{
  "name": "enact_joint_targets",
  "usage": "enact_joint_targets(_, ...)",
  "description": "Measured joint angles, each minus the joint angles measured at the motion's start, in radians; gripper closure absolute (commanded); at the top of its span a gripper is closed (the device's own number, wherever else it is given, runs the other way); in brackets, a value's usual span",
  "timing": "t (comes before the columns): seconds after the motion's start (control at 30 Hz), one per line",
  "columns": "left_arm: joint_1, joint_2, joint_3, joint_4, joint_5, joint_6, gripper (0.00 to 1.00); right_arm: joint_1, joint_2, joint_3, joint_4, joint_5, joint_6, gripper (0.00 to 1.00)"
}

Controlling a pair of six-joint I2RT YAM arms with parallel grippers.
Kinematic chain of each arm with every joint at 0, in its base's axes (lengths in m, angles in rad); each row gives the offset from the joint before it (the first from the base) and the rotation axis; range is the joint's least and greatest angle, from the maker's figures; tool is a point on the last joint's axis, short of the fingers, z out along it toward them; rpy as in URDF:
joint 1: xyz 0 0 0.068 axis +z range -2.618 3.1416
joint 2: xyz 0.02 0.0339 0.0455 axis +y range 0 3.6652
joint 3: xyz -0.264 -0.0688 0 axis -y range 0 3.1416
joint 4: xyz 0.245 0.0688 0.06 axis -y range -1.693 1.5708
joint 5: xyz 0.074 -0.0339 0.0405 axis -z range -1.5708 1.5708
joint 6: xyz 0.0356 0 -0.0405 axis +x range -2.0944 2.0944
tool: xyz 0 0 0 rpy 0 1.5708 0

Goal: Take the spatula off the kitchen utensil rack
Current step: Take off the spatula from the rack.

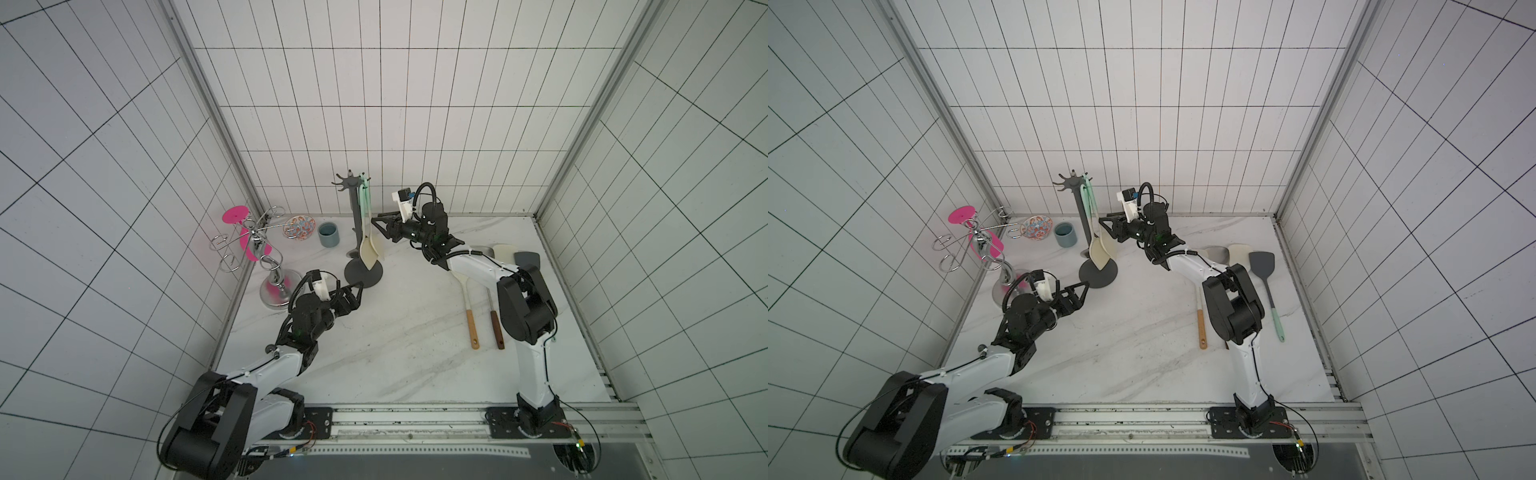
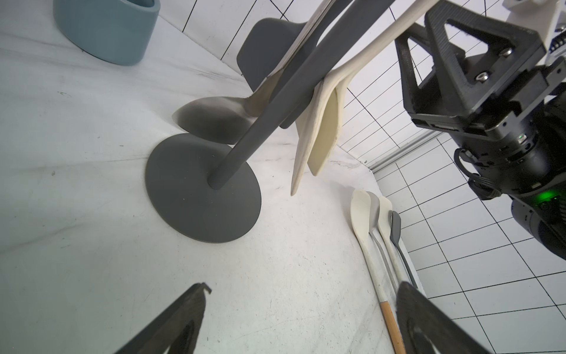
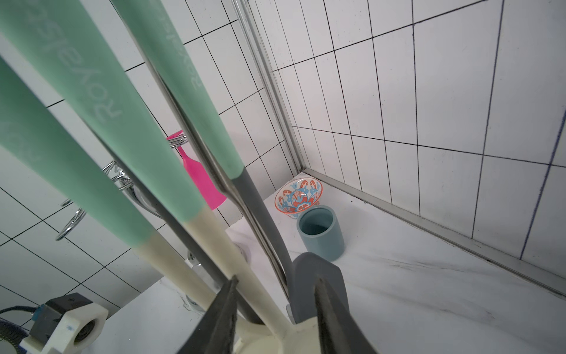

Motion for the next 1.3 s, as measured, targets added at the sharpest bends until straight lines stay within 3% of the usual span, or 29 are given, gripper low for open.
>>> enact_joint_targets(0.57, 0.0, 0.0, 0.001, 0.007, 0.0, 0.0, 0.02, 0.009, 0.025, 0.04, 0.019, -0.045, -0.007, 0.55)
enact_joint_targets(0.67, 0.0, 0.0, 0.001, 0.007, 0.0, 0.0, 0.02, 0.013, 0.025, 0.04, 0.019, -0.047, -0.016, 0.61)
enact_joint_targets(0.87, 0.0, 0.0, 0.001, 0.007, 0.0, 0.0, 0.02, 0.015, 0.026, 0.045, 0.013, -0.053, -0.03, 0.81)
enact_joint_targets(1.2, 0.0, -0.001, 0.001, 0.007, 0.0, 0.0, 0.02, 0.032, 0.012, 0.045, -0.008, -0.008, -0.14, 1.0)
enact_joint_targets(1.3, 0.0, -0.005, 0.001, 0.007, 0.0, 0.0, 0.02, 0.04, -0.006, 0.045, -0.048, 0.024, -0.172, 1.0)
